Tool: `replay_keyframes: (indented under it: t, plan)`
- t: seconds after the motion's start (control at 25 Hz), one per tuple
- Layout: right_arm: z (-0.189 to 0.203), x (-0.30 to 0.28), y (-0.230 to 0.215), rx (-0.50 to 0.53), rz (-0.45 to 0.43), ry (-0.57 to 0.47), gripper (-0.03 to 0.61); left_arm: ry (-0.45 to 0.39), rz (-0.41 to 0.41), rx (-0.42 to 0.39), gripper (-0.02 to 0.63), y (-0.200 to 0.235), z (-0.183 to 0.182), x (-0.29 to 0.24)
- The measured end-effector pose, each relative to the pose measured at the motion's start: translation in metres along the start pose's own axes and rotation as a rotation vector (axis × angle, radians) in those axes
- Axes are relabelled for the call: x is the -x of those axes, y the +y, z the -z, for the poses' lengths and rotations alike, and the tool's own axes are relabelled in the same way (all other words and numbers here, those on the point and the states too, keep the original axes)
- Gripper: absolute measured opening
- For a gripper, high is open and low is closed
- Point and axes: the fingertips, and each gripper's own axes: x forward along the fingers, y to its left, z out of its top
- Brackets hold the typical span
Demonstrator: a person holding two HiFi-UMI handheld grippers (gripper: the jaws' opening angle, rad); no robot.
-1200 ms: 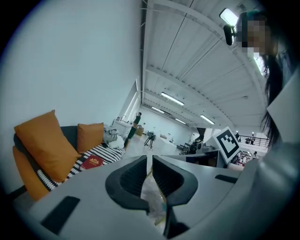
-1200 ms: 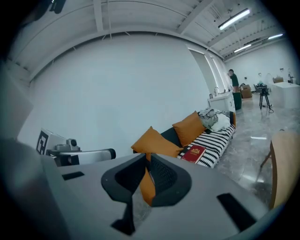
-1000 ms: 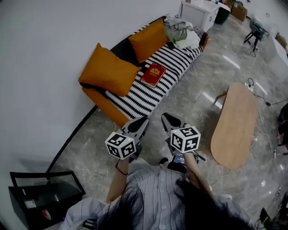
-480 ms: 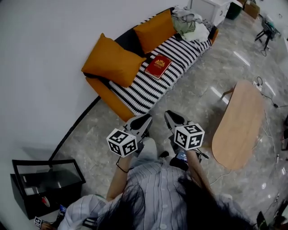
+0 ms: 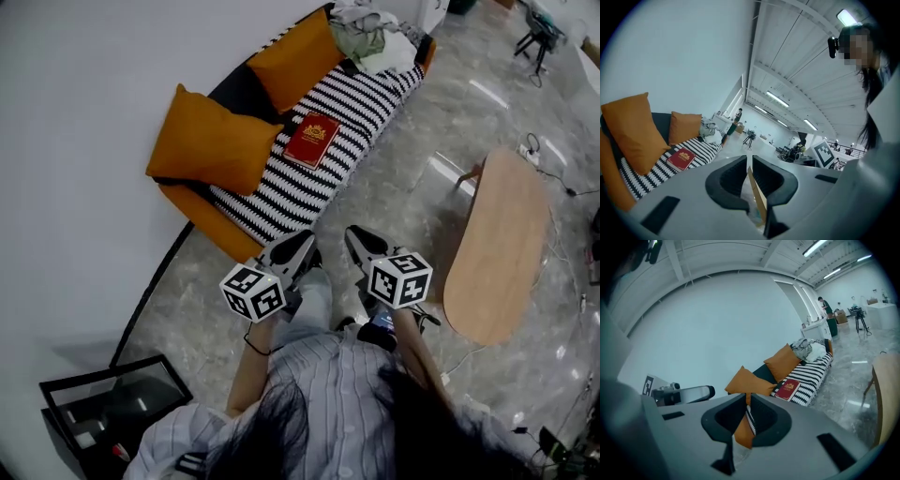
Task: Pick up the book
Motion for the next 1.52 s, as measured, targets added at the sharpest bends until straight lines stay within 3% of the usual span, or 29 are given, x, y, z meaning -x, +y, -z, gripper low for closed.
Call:
replay_keyframes:
  t: [0.24,0.56,0.84,1.12,1.52]
  plan:
    - [-0.039,-0.040,-0.033,-0.058,0.067,-0.028,0.043,-0.021,0.069,0.062,0.029,0.042,-0.048,-0.037]
    - [-0.071,-0.118,-0.046,-0.067,0.097,0.014,0.043,0.008,0.059,0.021,0.029,0.122,-0.096,-0.062]
    - [-0.102,-0.184,-0.052,-0.058,0.119,0.033,0.043,-0.010,0.073,0.042,0.029,0.187,-0.135,-0.079]
    - [-0.134,-0.214,-0.064,-0.042,0.173,-0.004,0.043,0.016,0.094,0.021,0.029,0.226,-0.152,-0.097]
    - [-0.142,-0.217,-0.078,-0.034,0.216,0.000,0.043,0.064,0.081,0.029,0.029,0.242,-0.131,-0.104]
